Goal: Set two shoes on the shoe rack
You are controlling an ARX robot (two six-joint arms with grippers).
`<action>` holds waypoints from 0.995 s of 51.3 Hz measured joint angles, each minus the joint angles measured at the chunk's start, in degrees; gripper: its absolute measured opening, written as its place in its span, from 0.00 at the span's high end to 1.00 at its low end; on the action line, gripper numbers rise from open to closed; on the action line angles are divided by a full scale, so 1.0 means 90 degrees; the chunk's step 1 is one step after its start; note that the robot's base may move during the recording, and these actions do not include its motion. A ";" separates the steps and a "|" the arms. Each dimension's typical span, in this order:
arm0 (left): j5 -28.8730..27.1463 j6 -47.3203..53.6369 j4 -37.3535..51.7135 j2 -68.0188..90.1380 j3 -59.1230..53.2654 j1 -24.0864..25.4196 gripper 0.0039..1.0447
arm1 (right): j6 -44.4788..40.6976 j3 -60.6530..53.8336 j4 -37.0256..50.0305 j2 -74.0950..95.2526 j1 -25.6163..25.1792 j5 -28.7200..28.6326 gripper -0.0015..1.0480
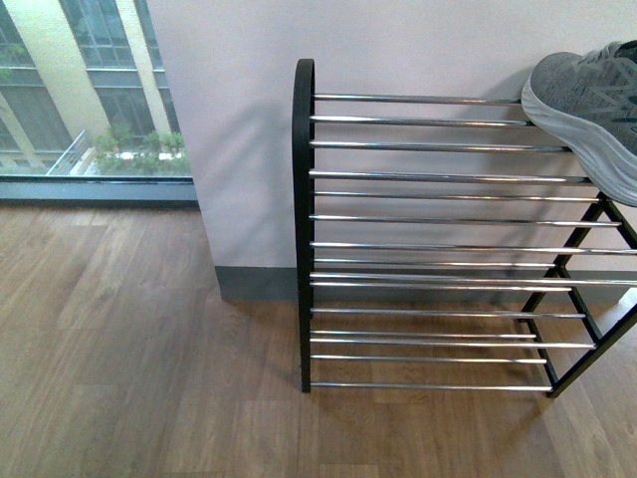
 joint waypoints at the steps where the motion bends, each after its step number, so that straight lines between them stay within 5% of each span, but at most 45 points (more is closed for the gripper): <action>1: 0.0000 0.0000 0.0000 -0.0002 0.0000 0.0000 0.98 | 0.0000 0.0000 0.0000 0.0002 0.0000 0.0002 0.99; 51: -0.0036 0.0000 -0.0002 -0.0002 -0.0007 0.0005 0.98 | -0.0002 -0.0005 -0.0002 0.0024 0.0010 -0.0010 0.99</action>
